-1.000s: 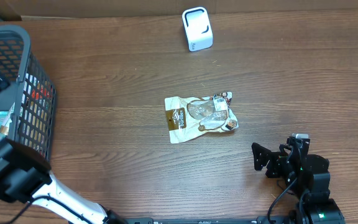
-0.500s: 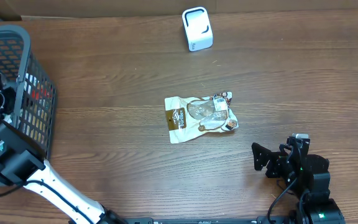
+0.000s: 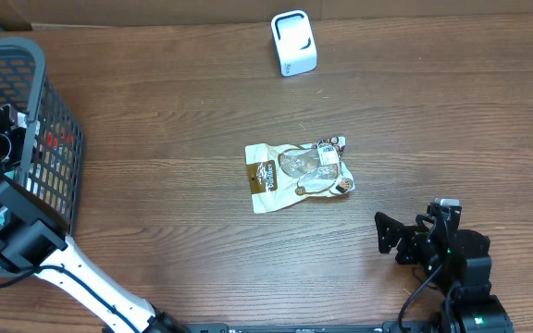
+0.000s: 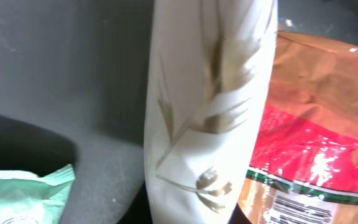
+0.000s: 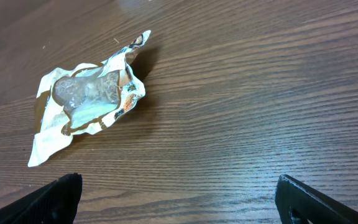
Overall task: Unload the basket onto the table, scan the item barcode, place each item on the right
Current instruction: 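Return the left gripper to the basket and grasp the white tube, then hold the white tube under the scanner, then place it beside the bag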
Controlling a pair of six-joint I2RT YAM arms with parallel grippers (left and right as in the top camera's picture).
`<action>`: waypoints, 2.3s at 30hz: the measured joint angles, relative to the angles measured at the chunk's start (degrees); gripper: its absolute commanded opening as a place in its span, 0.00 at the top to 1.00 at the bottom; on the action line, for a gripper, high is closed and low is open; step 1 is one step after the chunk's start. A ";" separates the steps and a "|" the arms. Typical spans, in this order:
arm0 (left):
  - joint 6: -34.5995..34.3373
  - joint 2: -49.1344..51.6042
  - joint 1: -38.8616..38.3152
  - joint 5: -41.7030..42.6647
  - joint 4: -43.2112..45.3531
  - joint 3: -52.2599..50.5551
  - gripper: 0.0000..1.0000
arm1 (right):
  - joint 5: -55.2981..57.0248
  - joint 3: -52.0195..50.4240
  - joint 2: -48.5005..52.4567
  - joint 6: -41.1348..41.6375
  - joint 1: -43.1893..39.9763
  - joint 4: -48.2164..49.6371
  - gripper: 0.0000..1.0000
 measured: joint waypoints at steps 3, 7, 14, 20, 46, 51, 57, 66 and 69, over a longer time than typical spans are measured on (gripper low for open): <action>-0.98 0.33 0.07 -0.46 -1.77 0.61 0.96 | 0.02 0.00 0.00 0.00 -0.02 0.00 0.00; -2.71 0.55 0.11 -1.11 -8.04 3.61 0.96 | 0.00 0.00 0.00 -0.02 -0.02 0.00 0.00; -9.29 1.86 0.09 -0.79 -19.50 23.89 0.96 | 0.00 0.00 0.00 -0.02 -0.02 0.00 0.00; -13.16 1.75 0.04 3.02 -25.16 41.24 0.96 | 0.02 0.00 -0.02 -0.02 -0.02 0.00 0.00; -14.78 -21.88 -33.33 24.59 -30.73 35.45 0.96 | 0.00 0.00 0.00 -0.04 -0.02 0.00 0.00; -14.53 -22.05 -44.98 18.97 -30.27 20.79 0.96 | 0.02 0.00 -0.02 -0.02 -0.02 0.02 0.00; -14.64 -22.05 -51.32 15.39 -22.64 3.78 0.95 | 0.00 0.00 -0.02 -0.02 -0.02 0.00 0.00; -18.75 -22.03 -50.95 14.10 -8.28 -17.49 0.96 | 0.00 0.00 -0.02 -0.02 -0.02 0.02 0.00; -21.09 -22.05 -50.95 13.92 -2.73 -23.85 0.95 | 0.00 0.00 0.00 -0.02 -0.02 0.00 0.00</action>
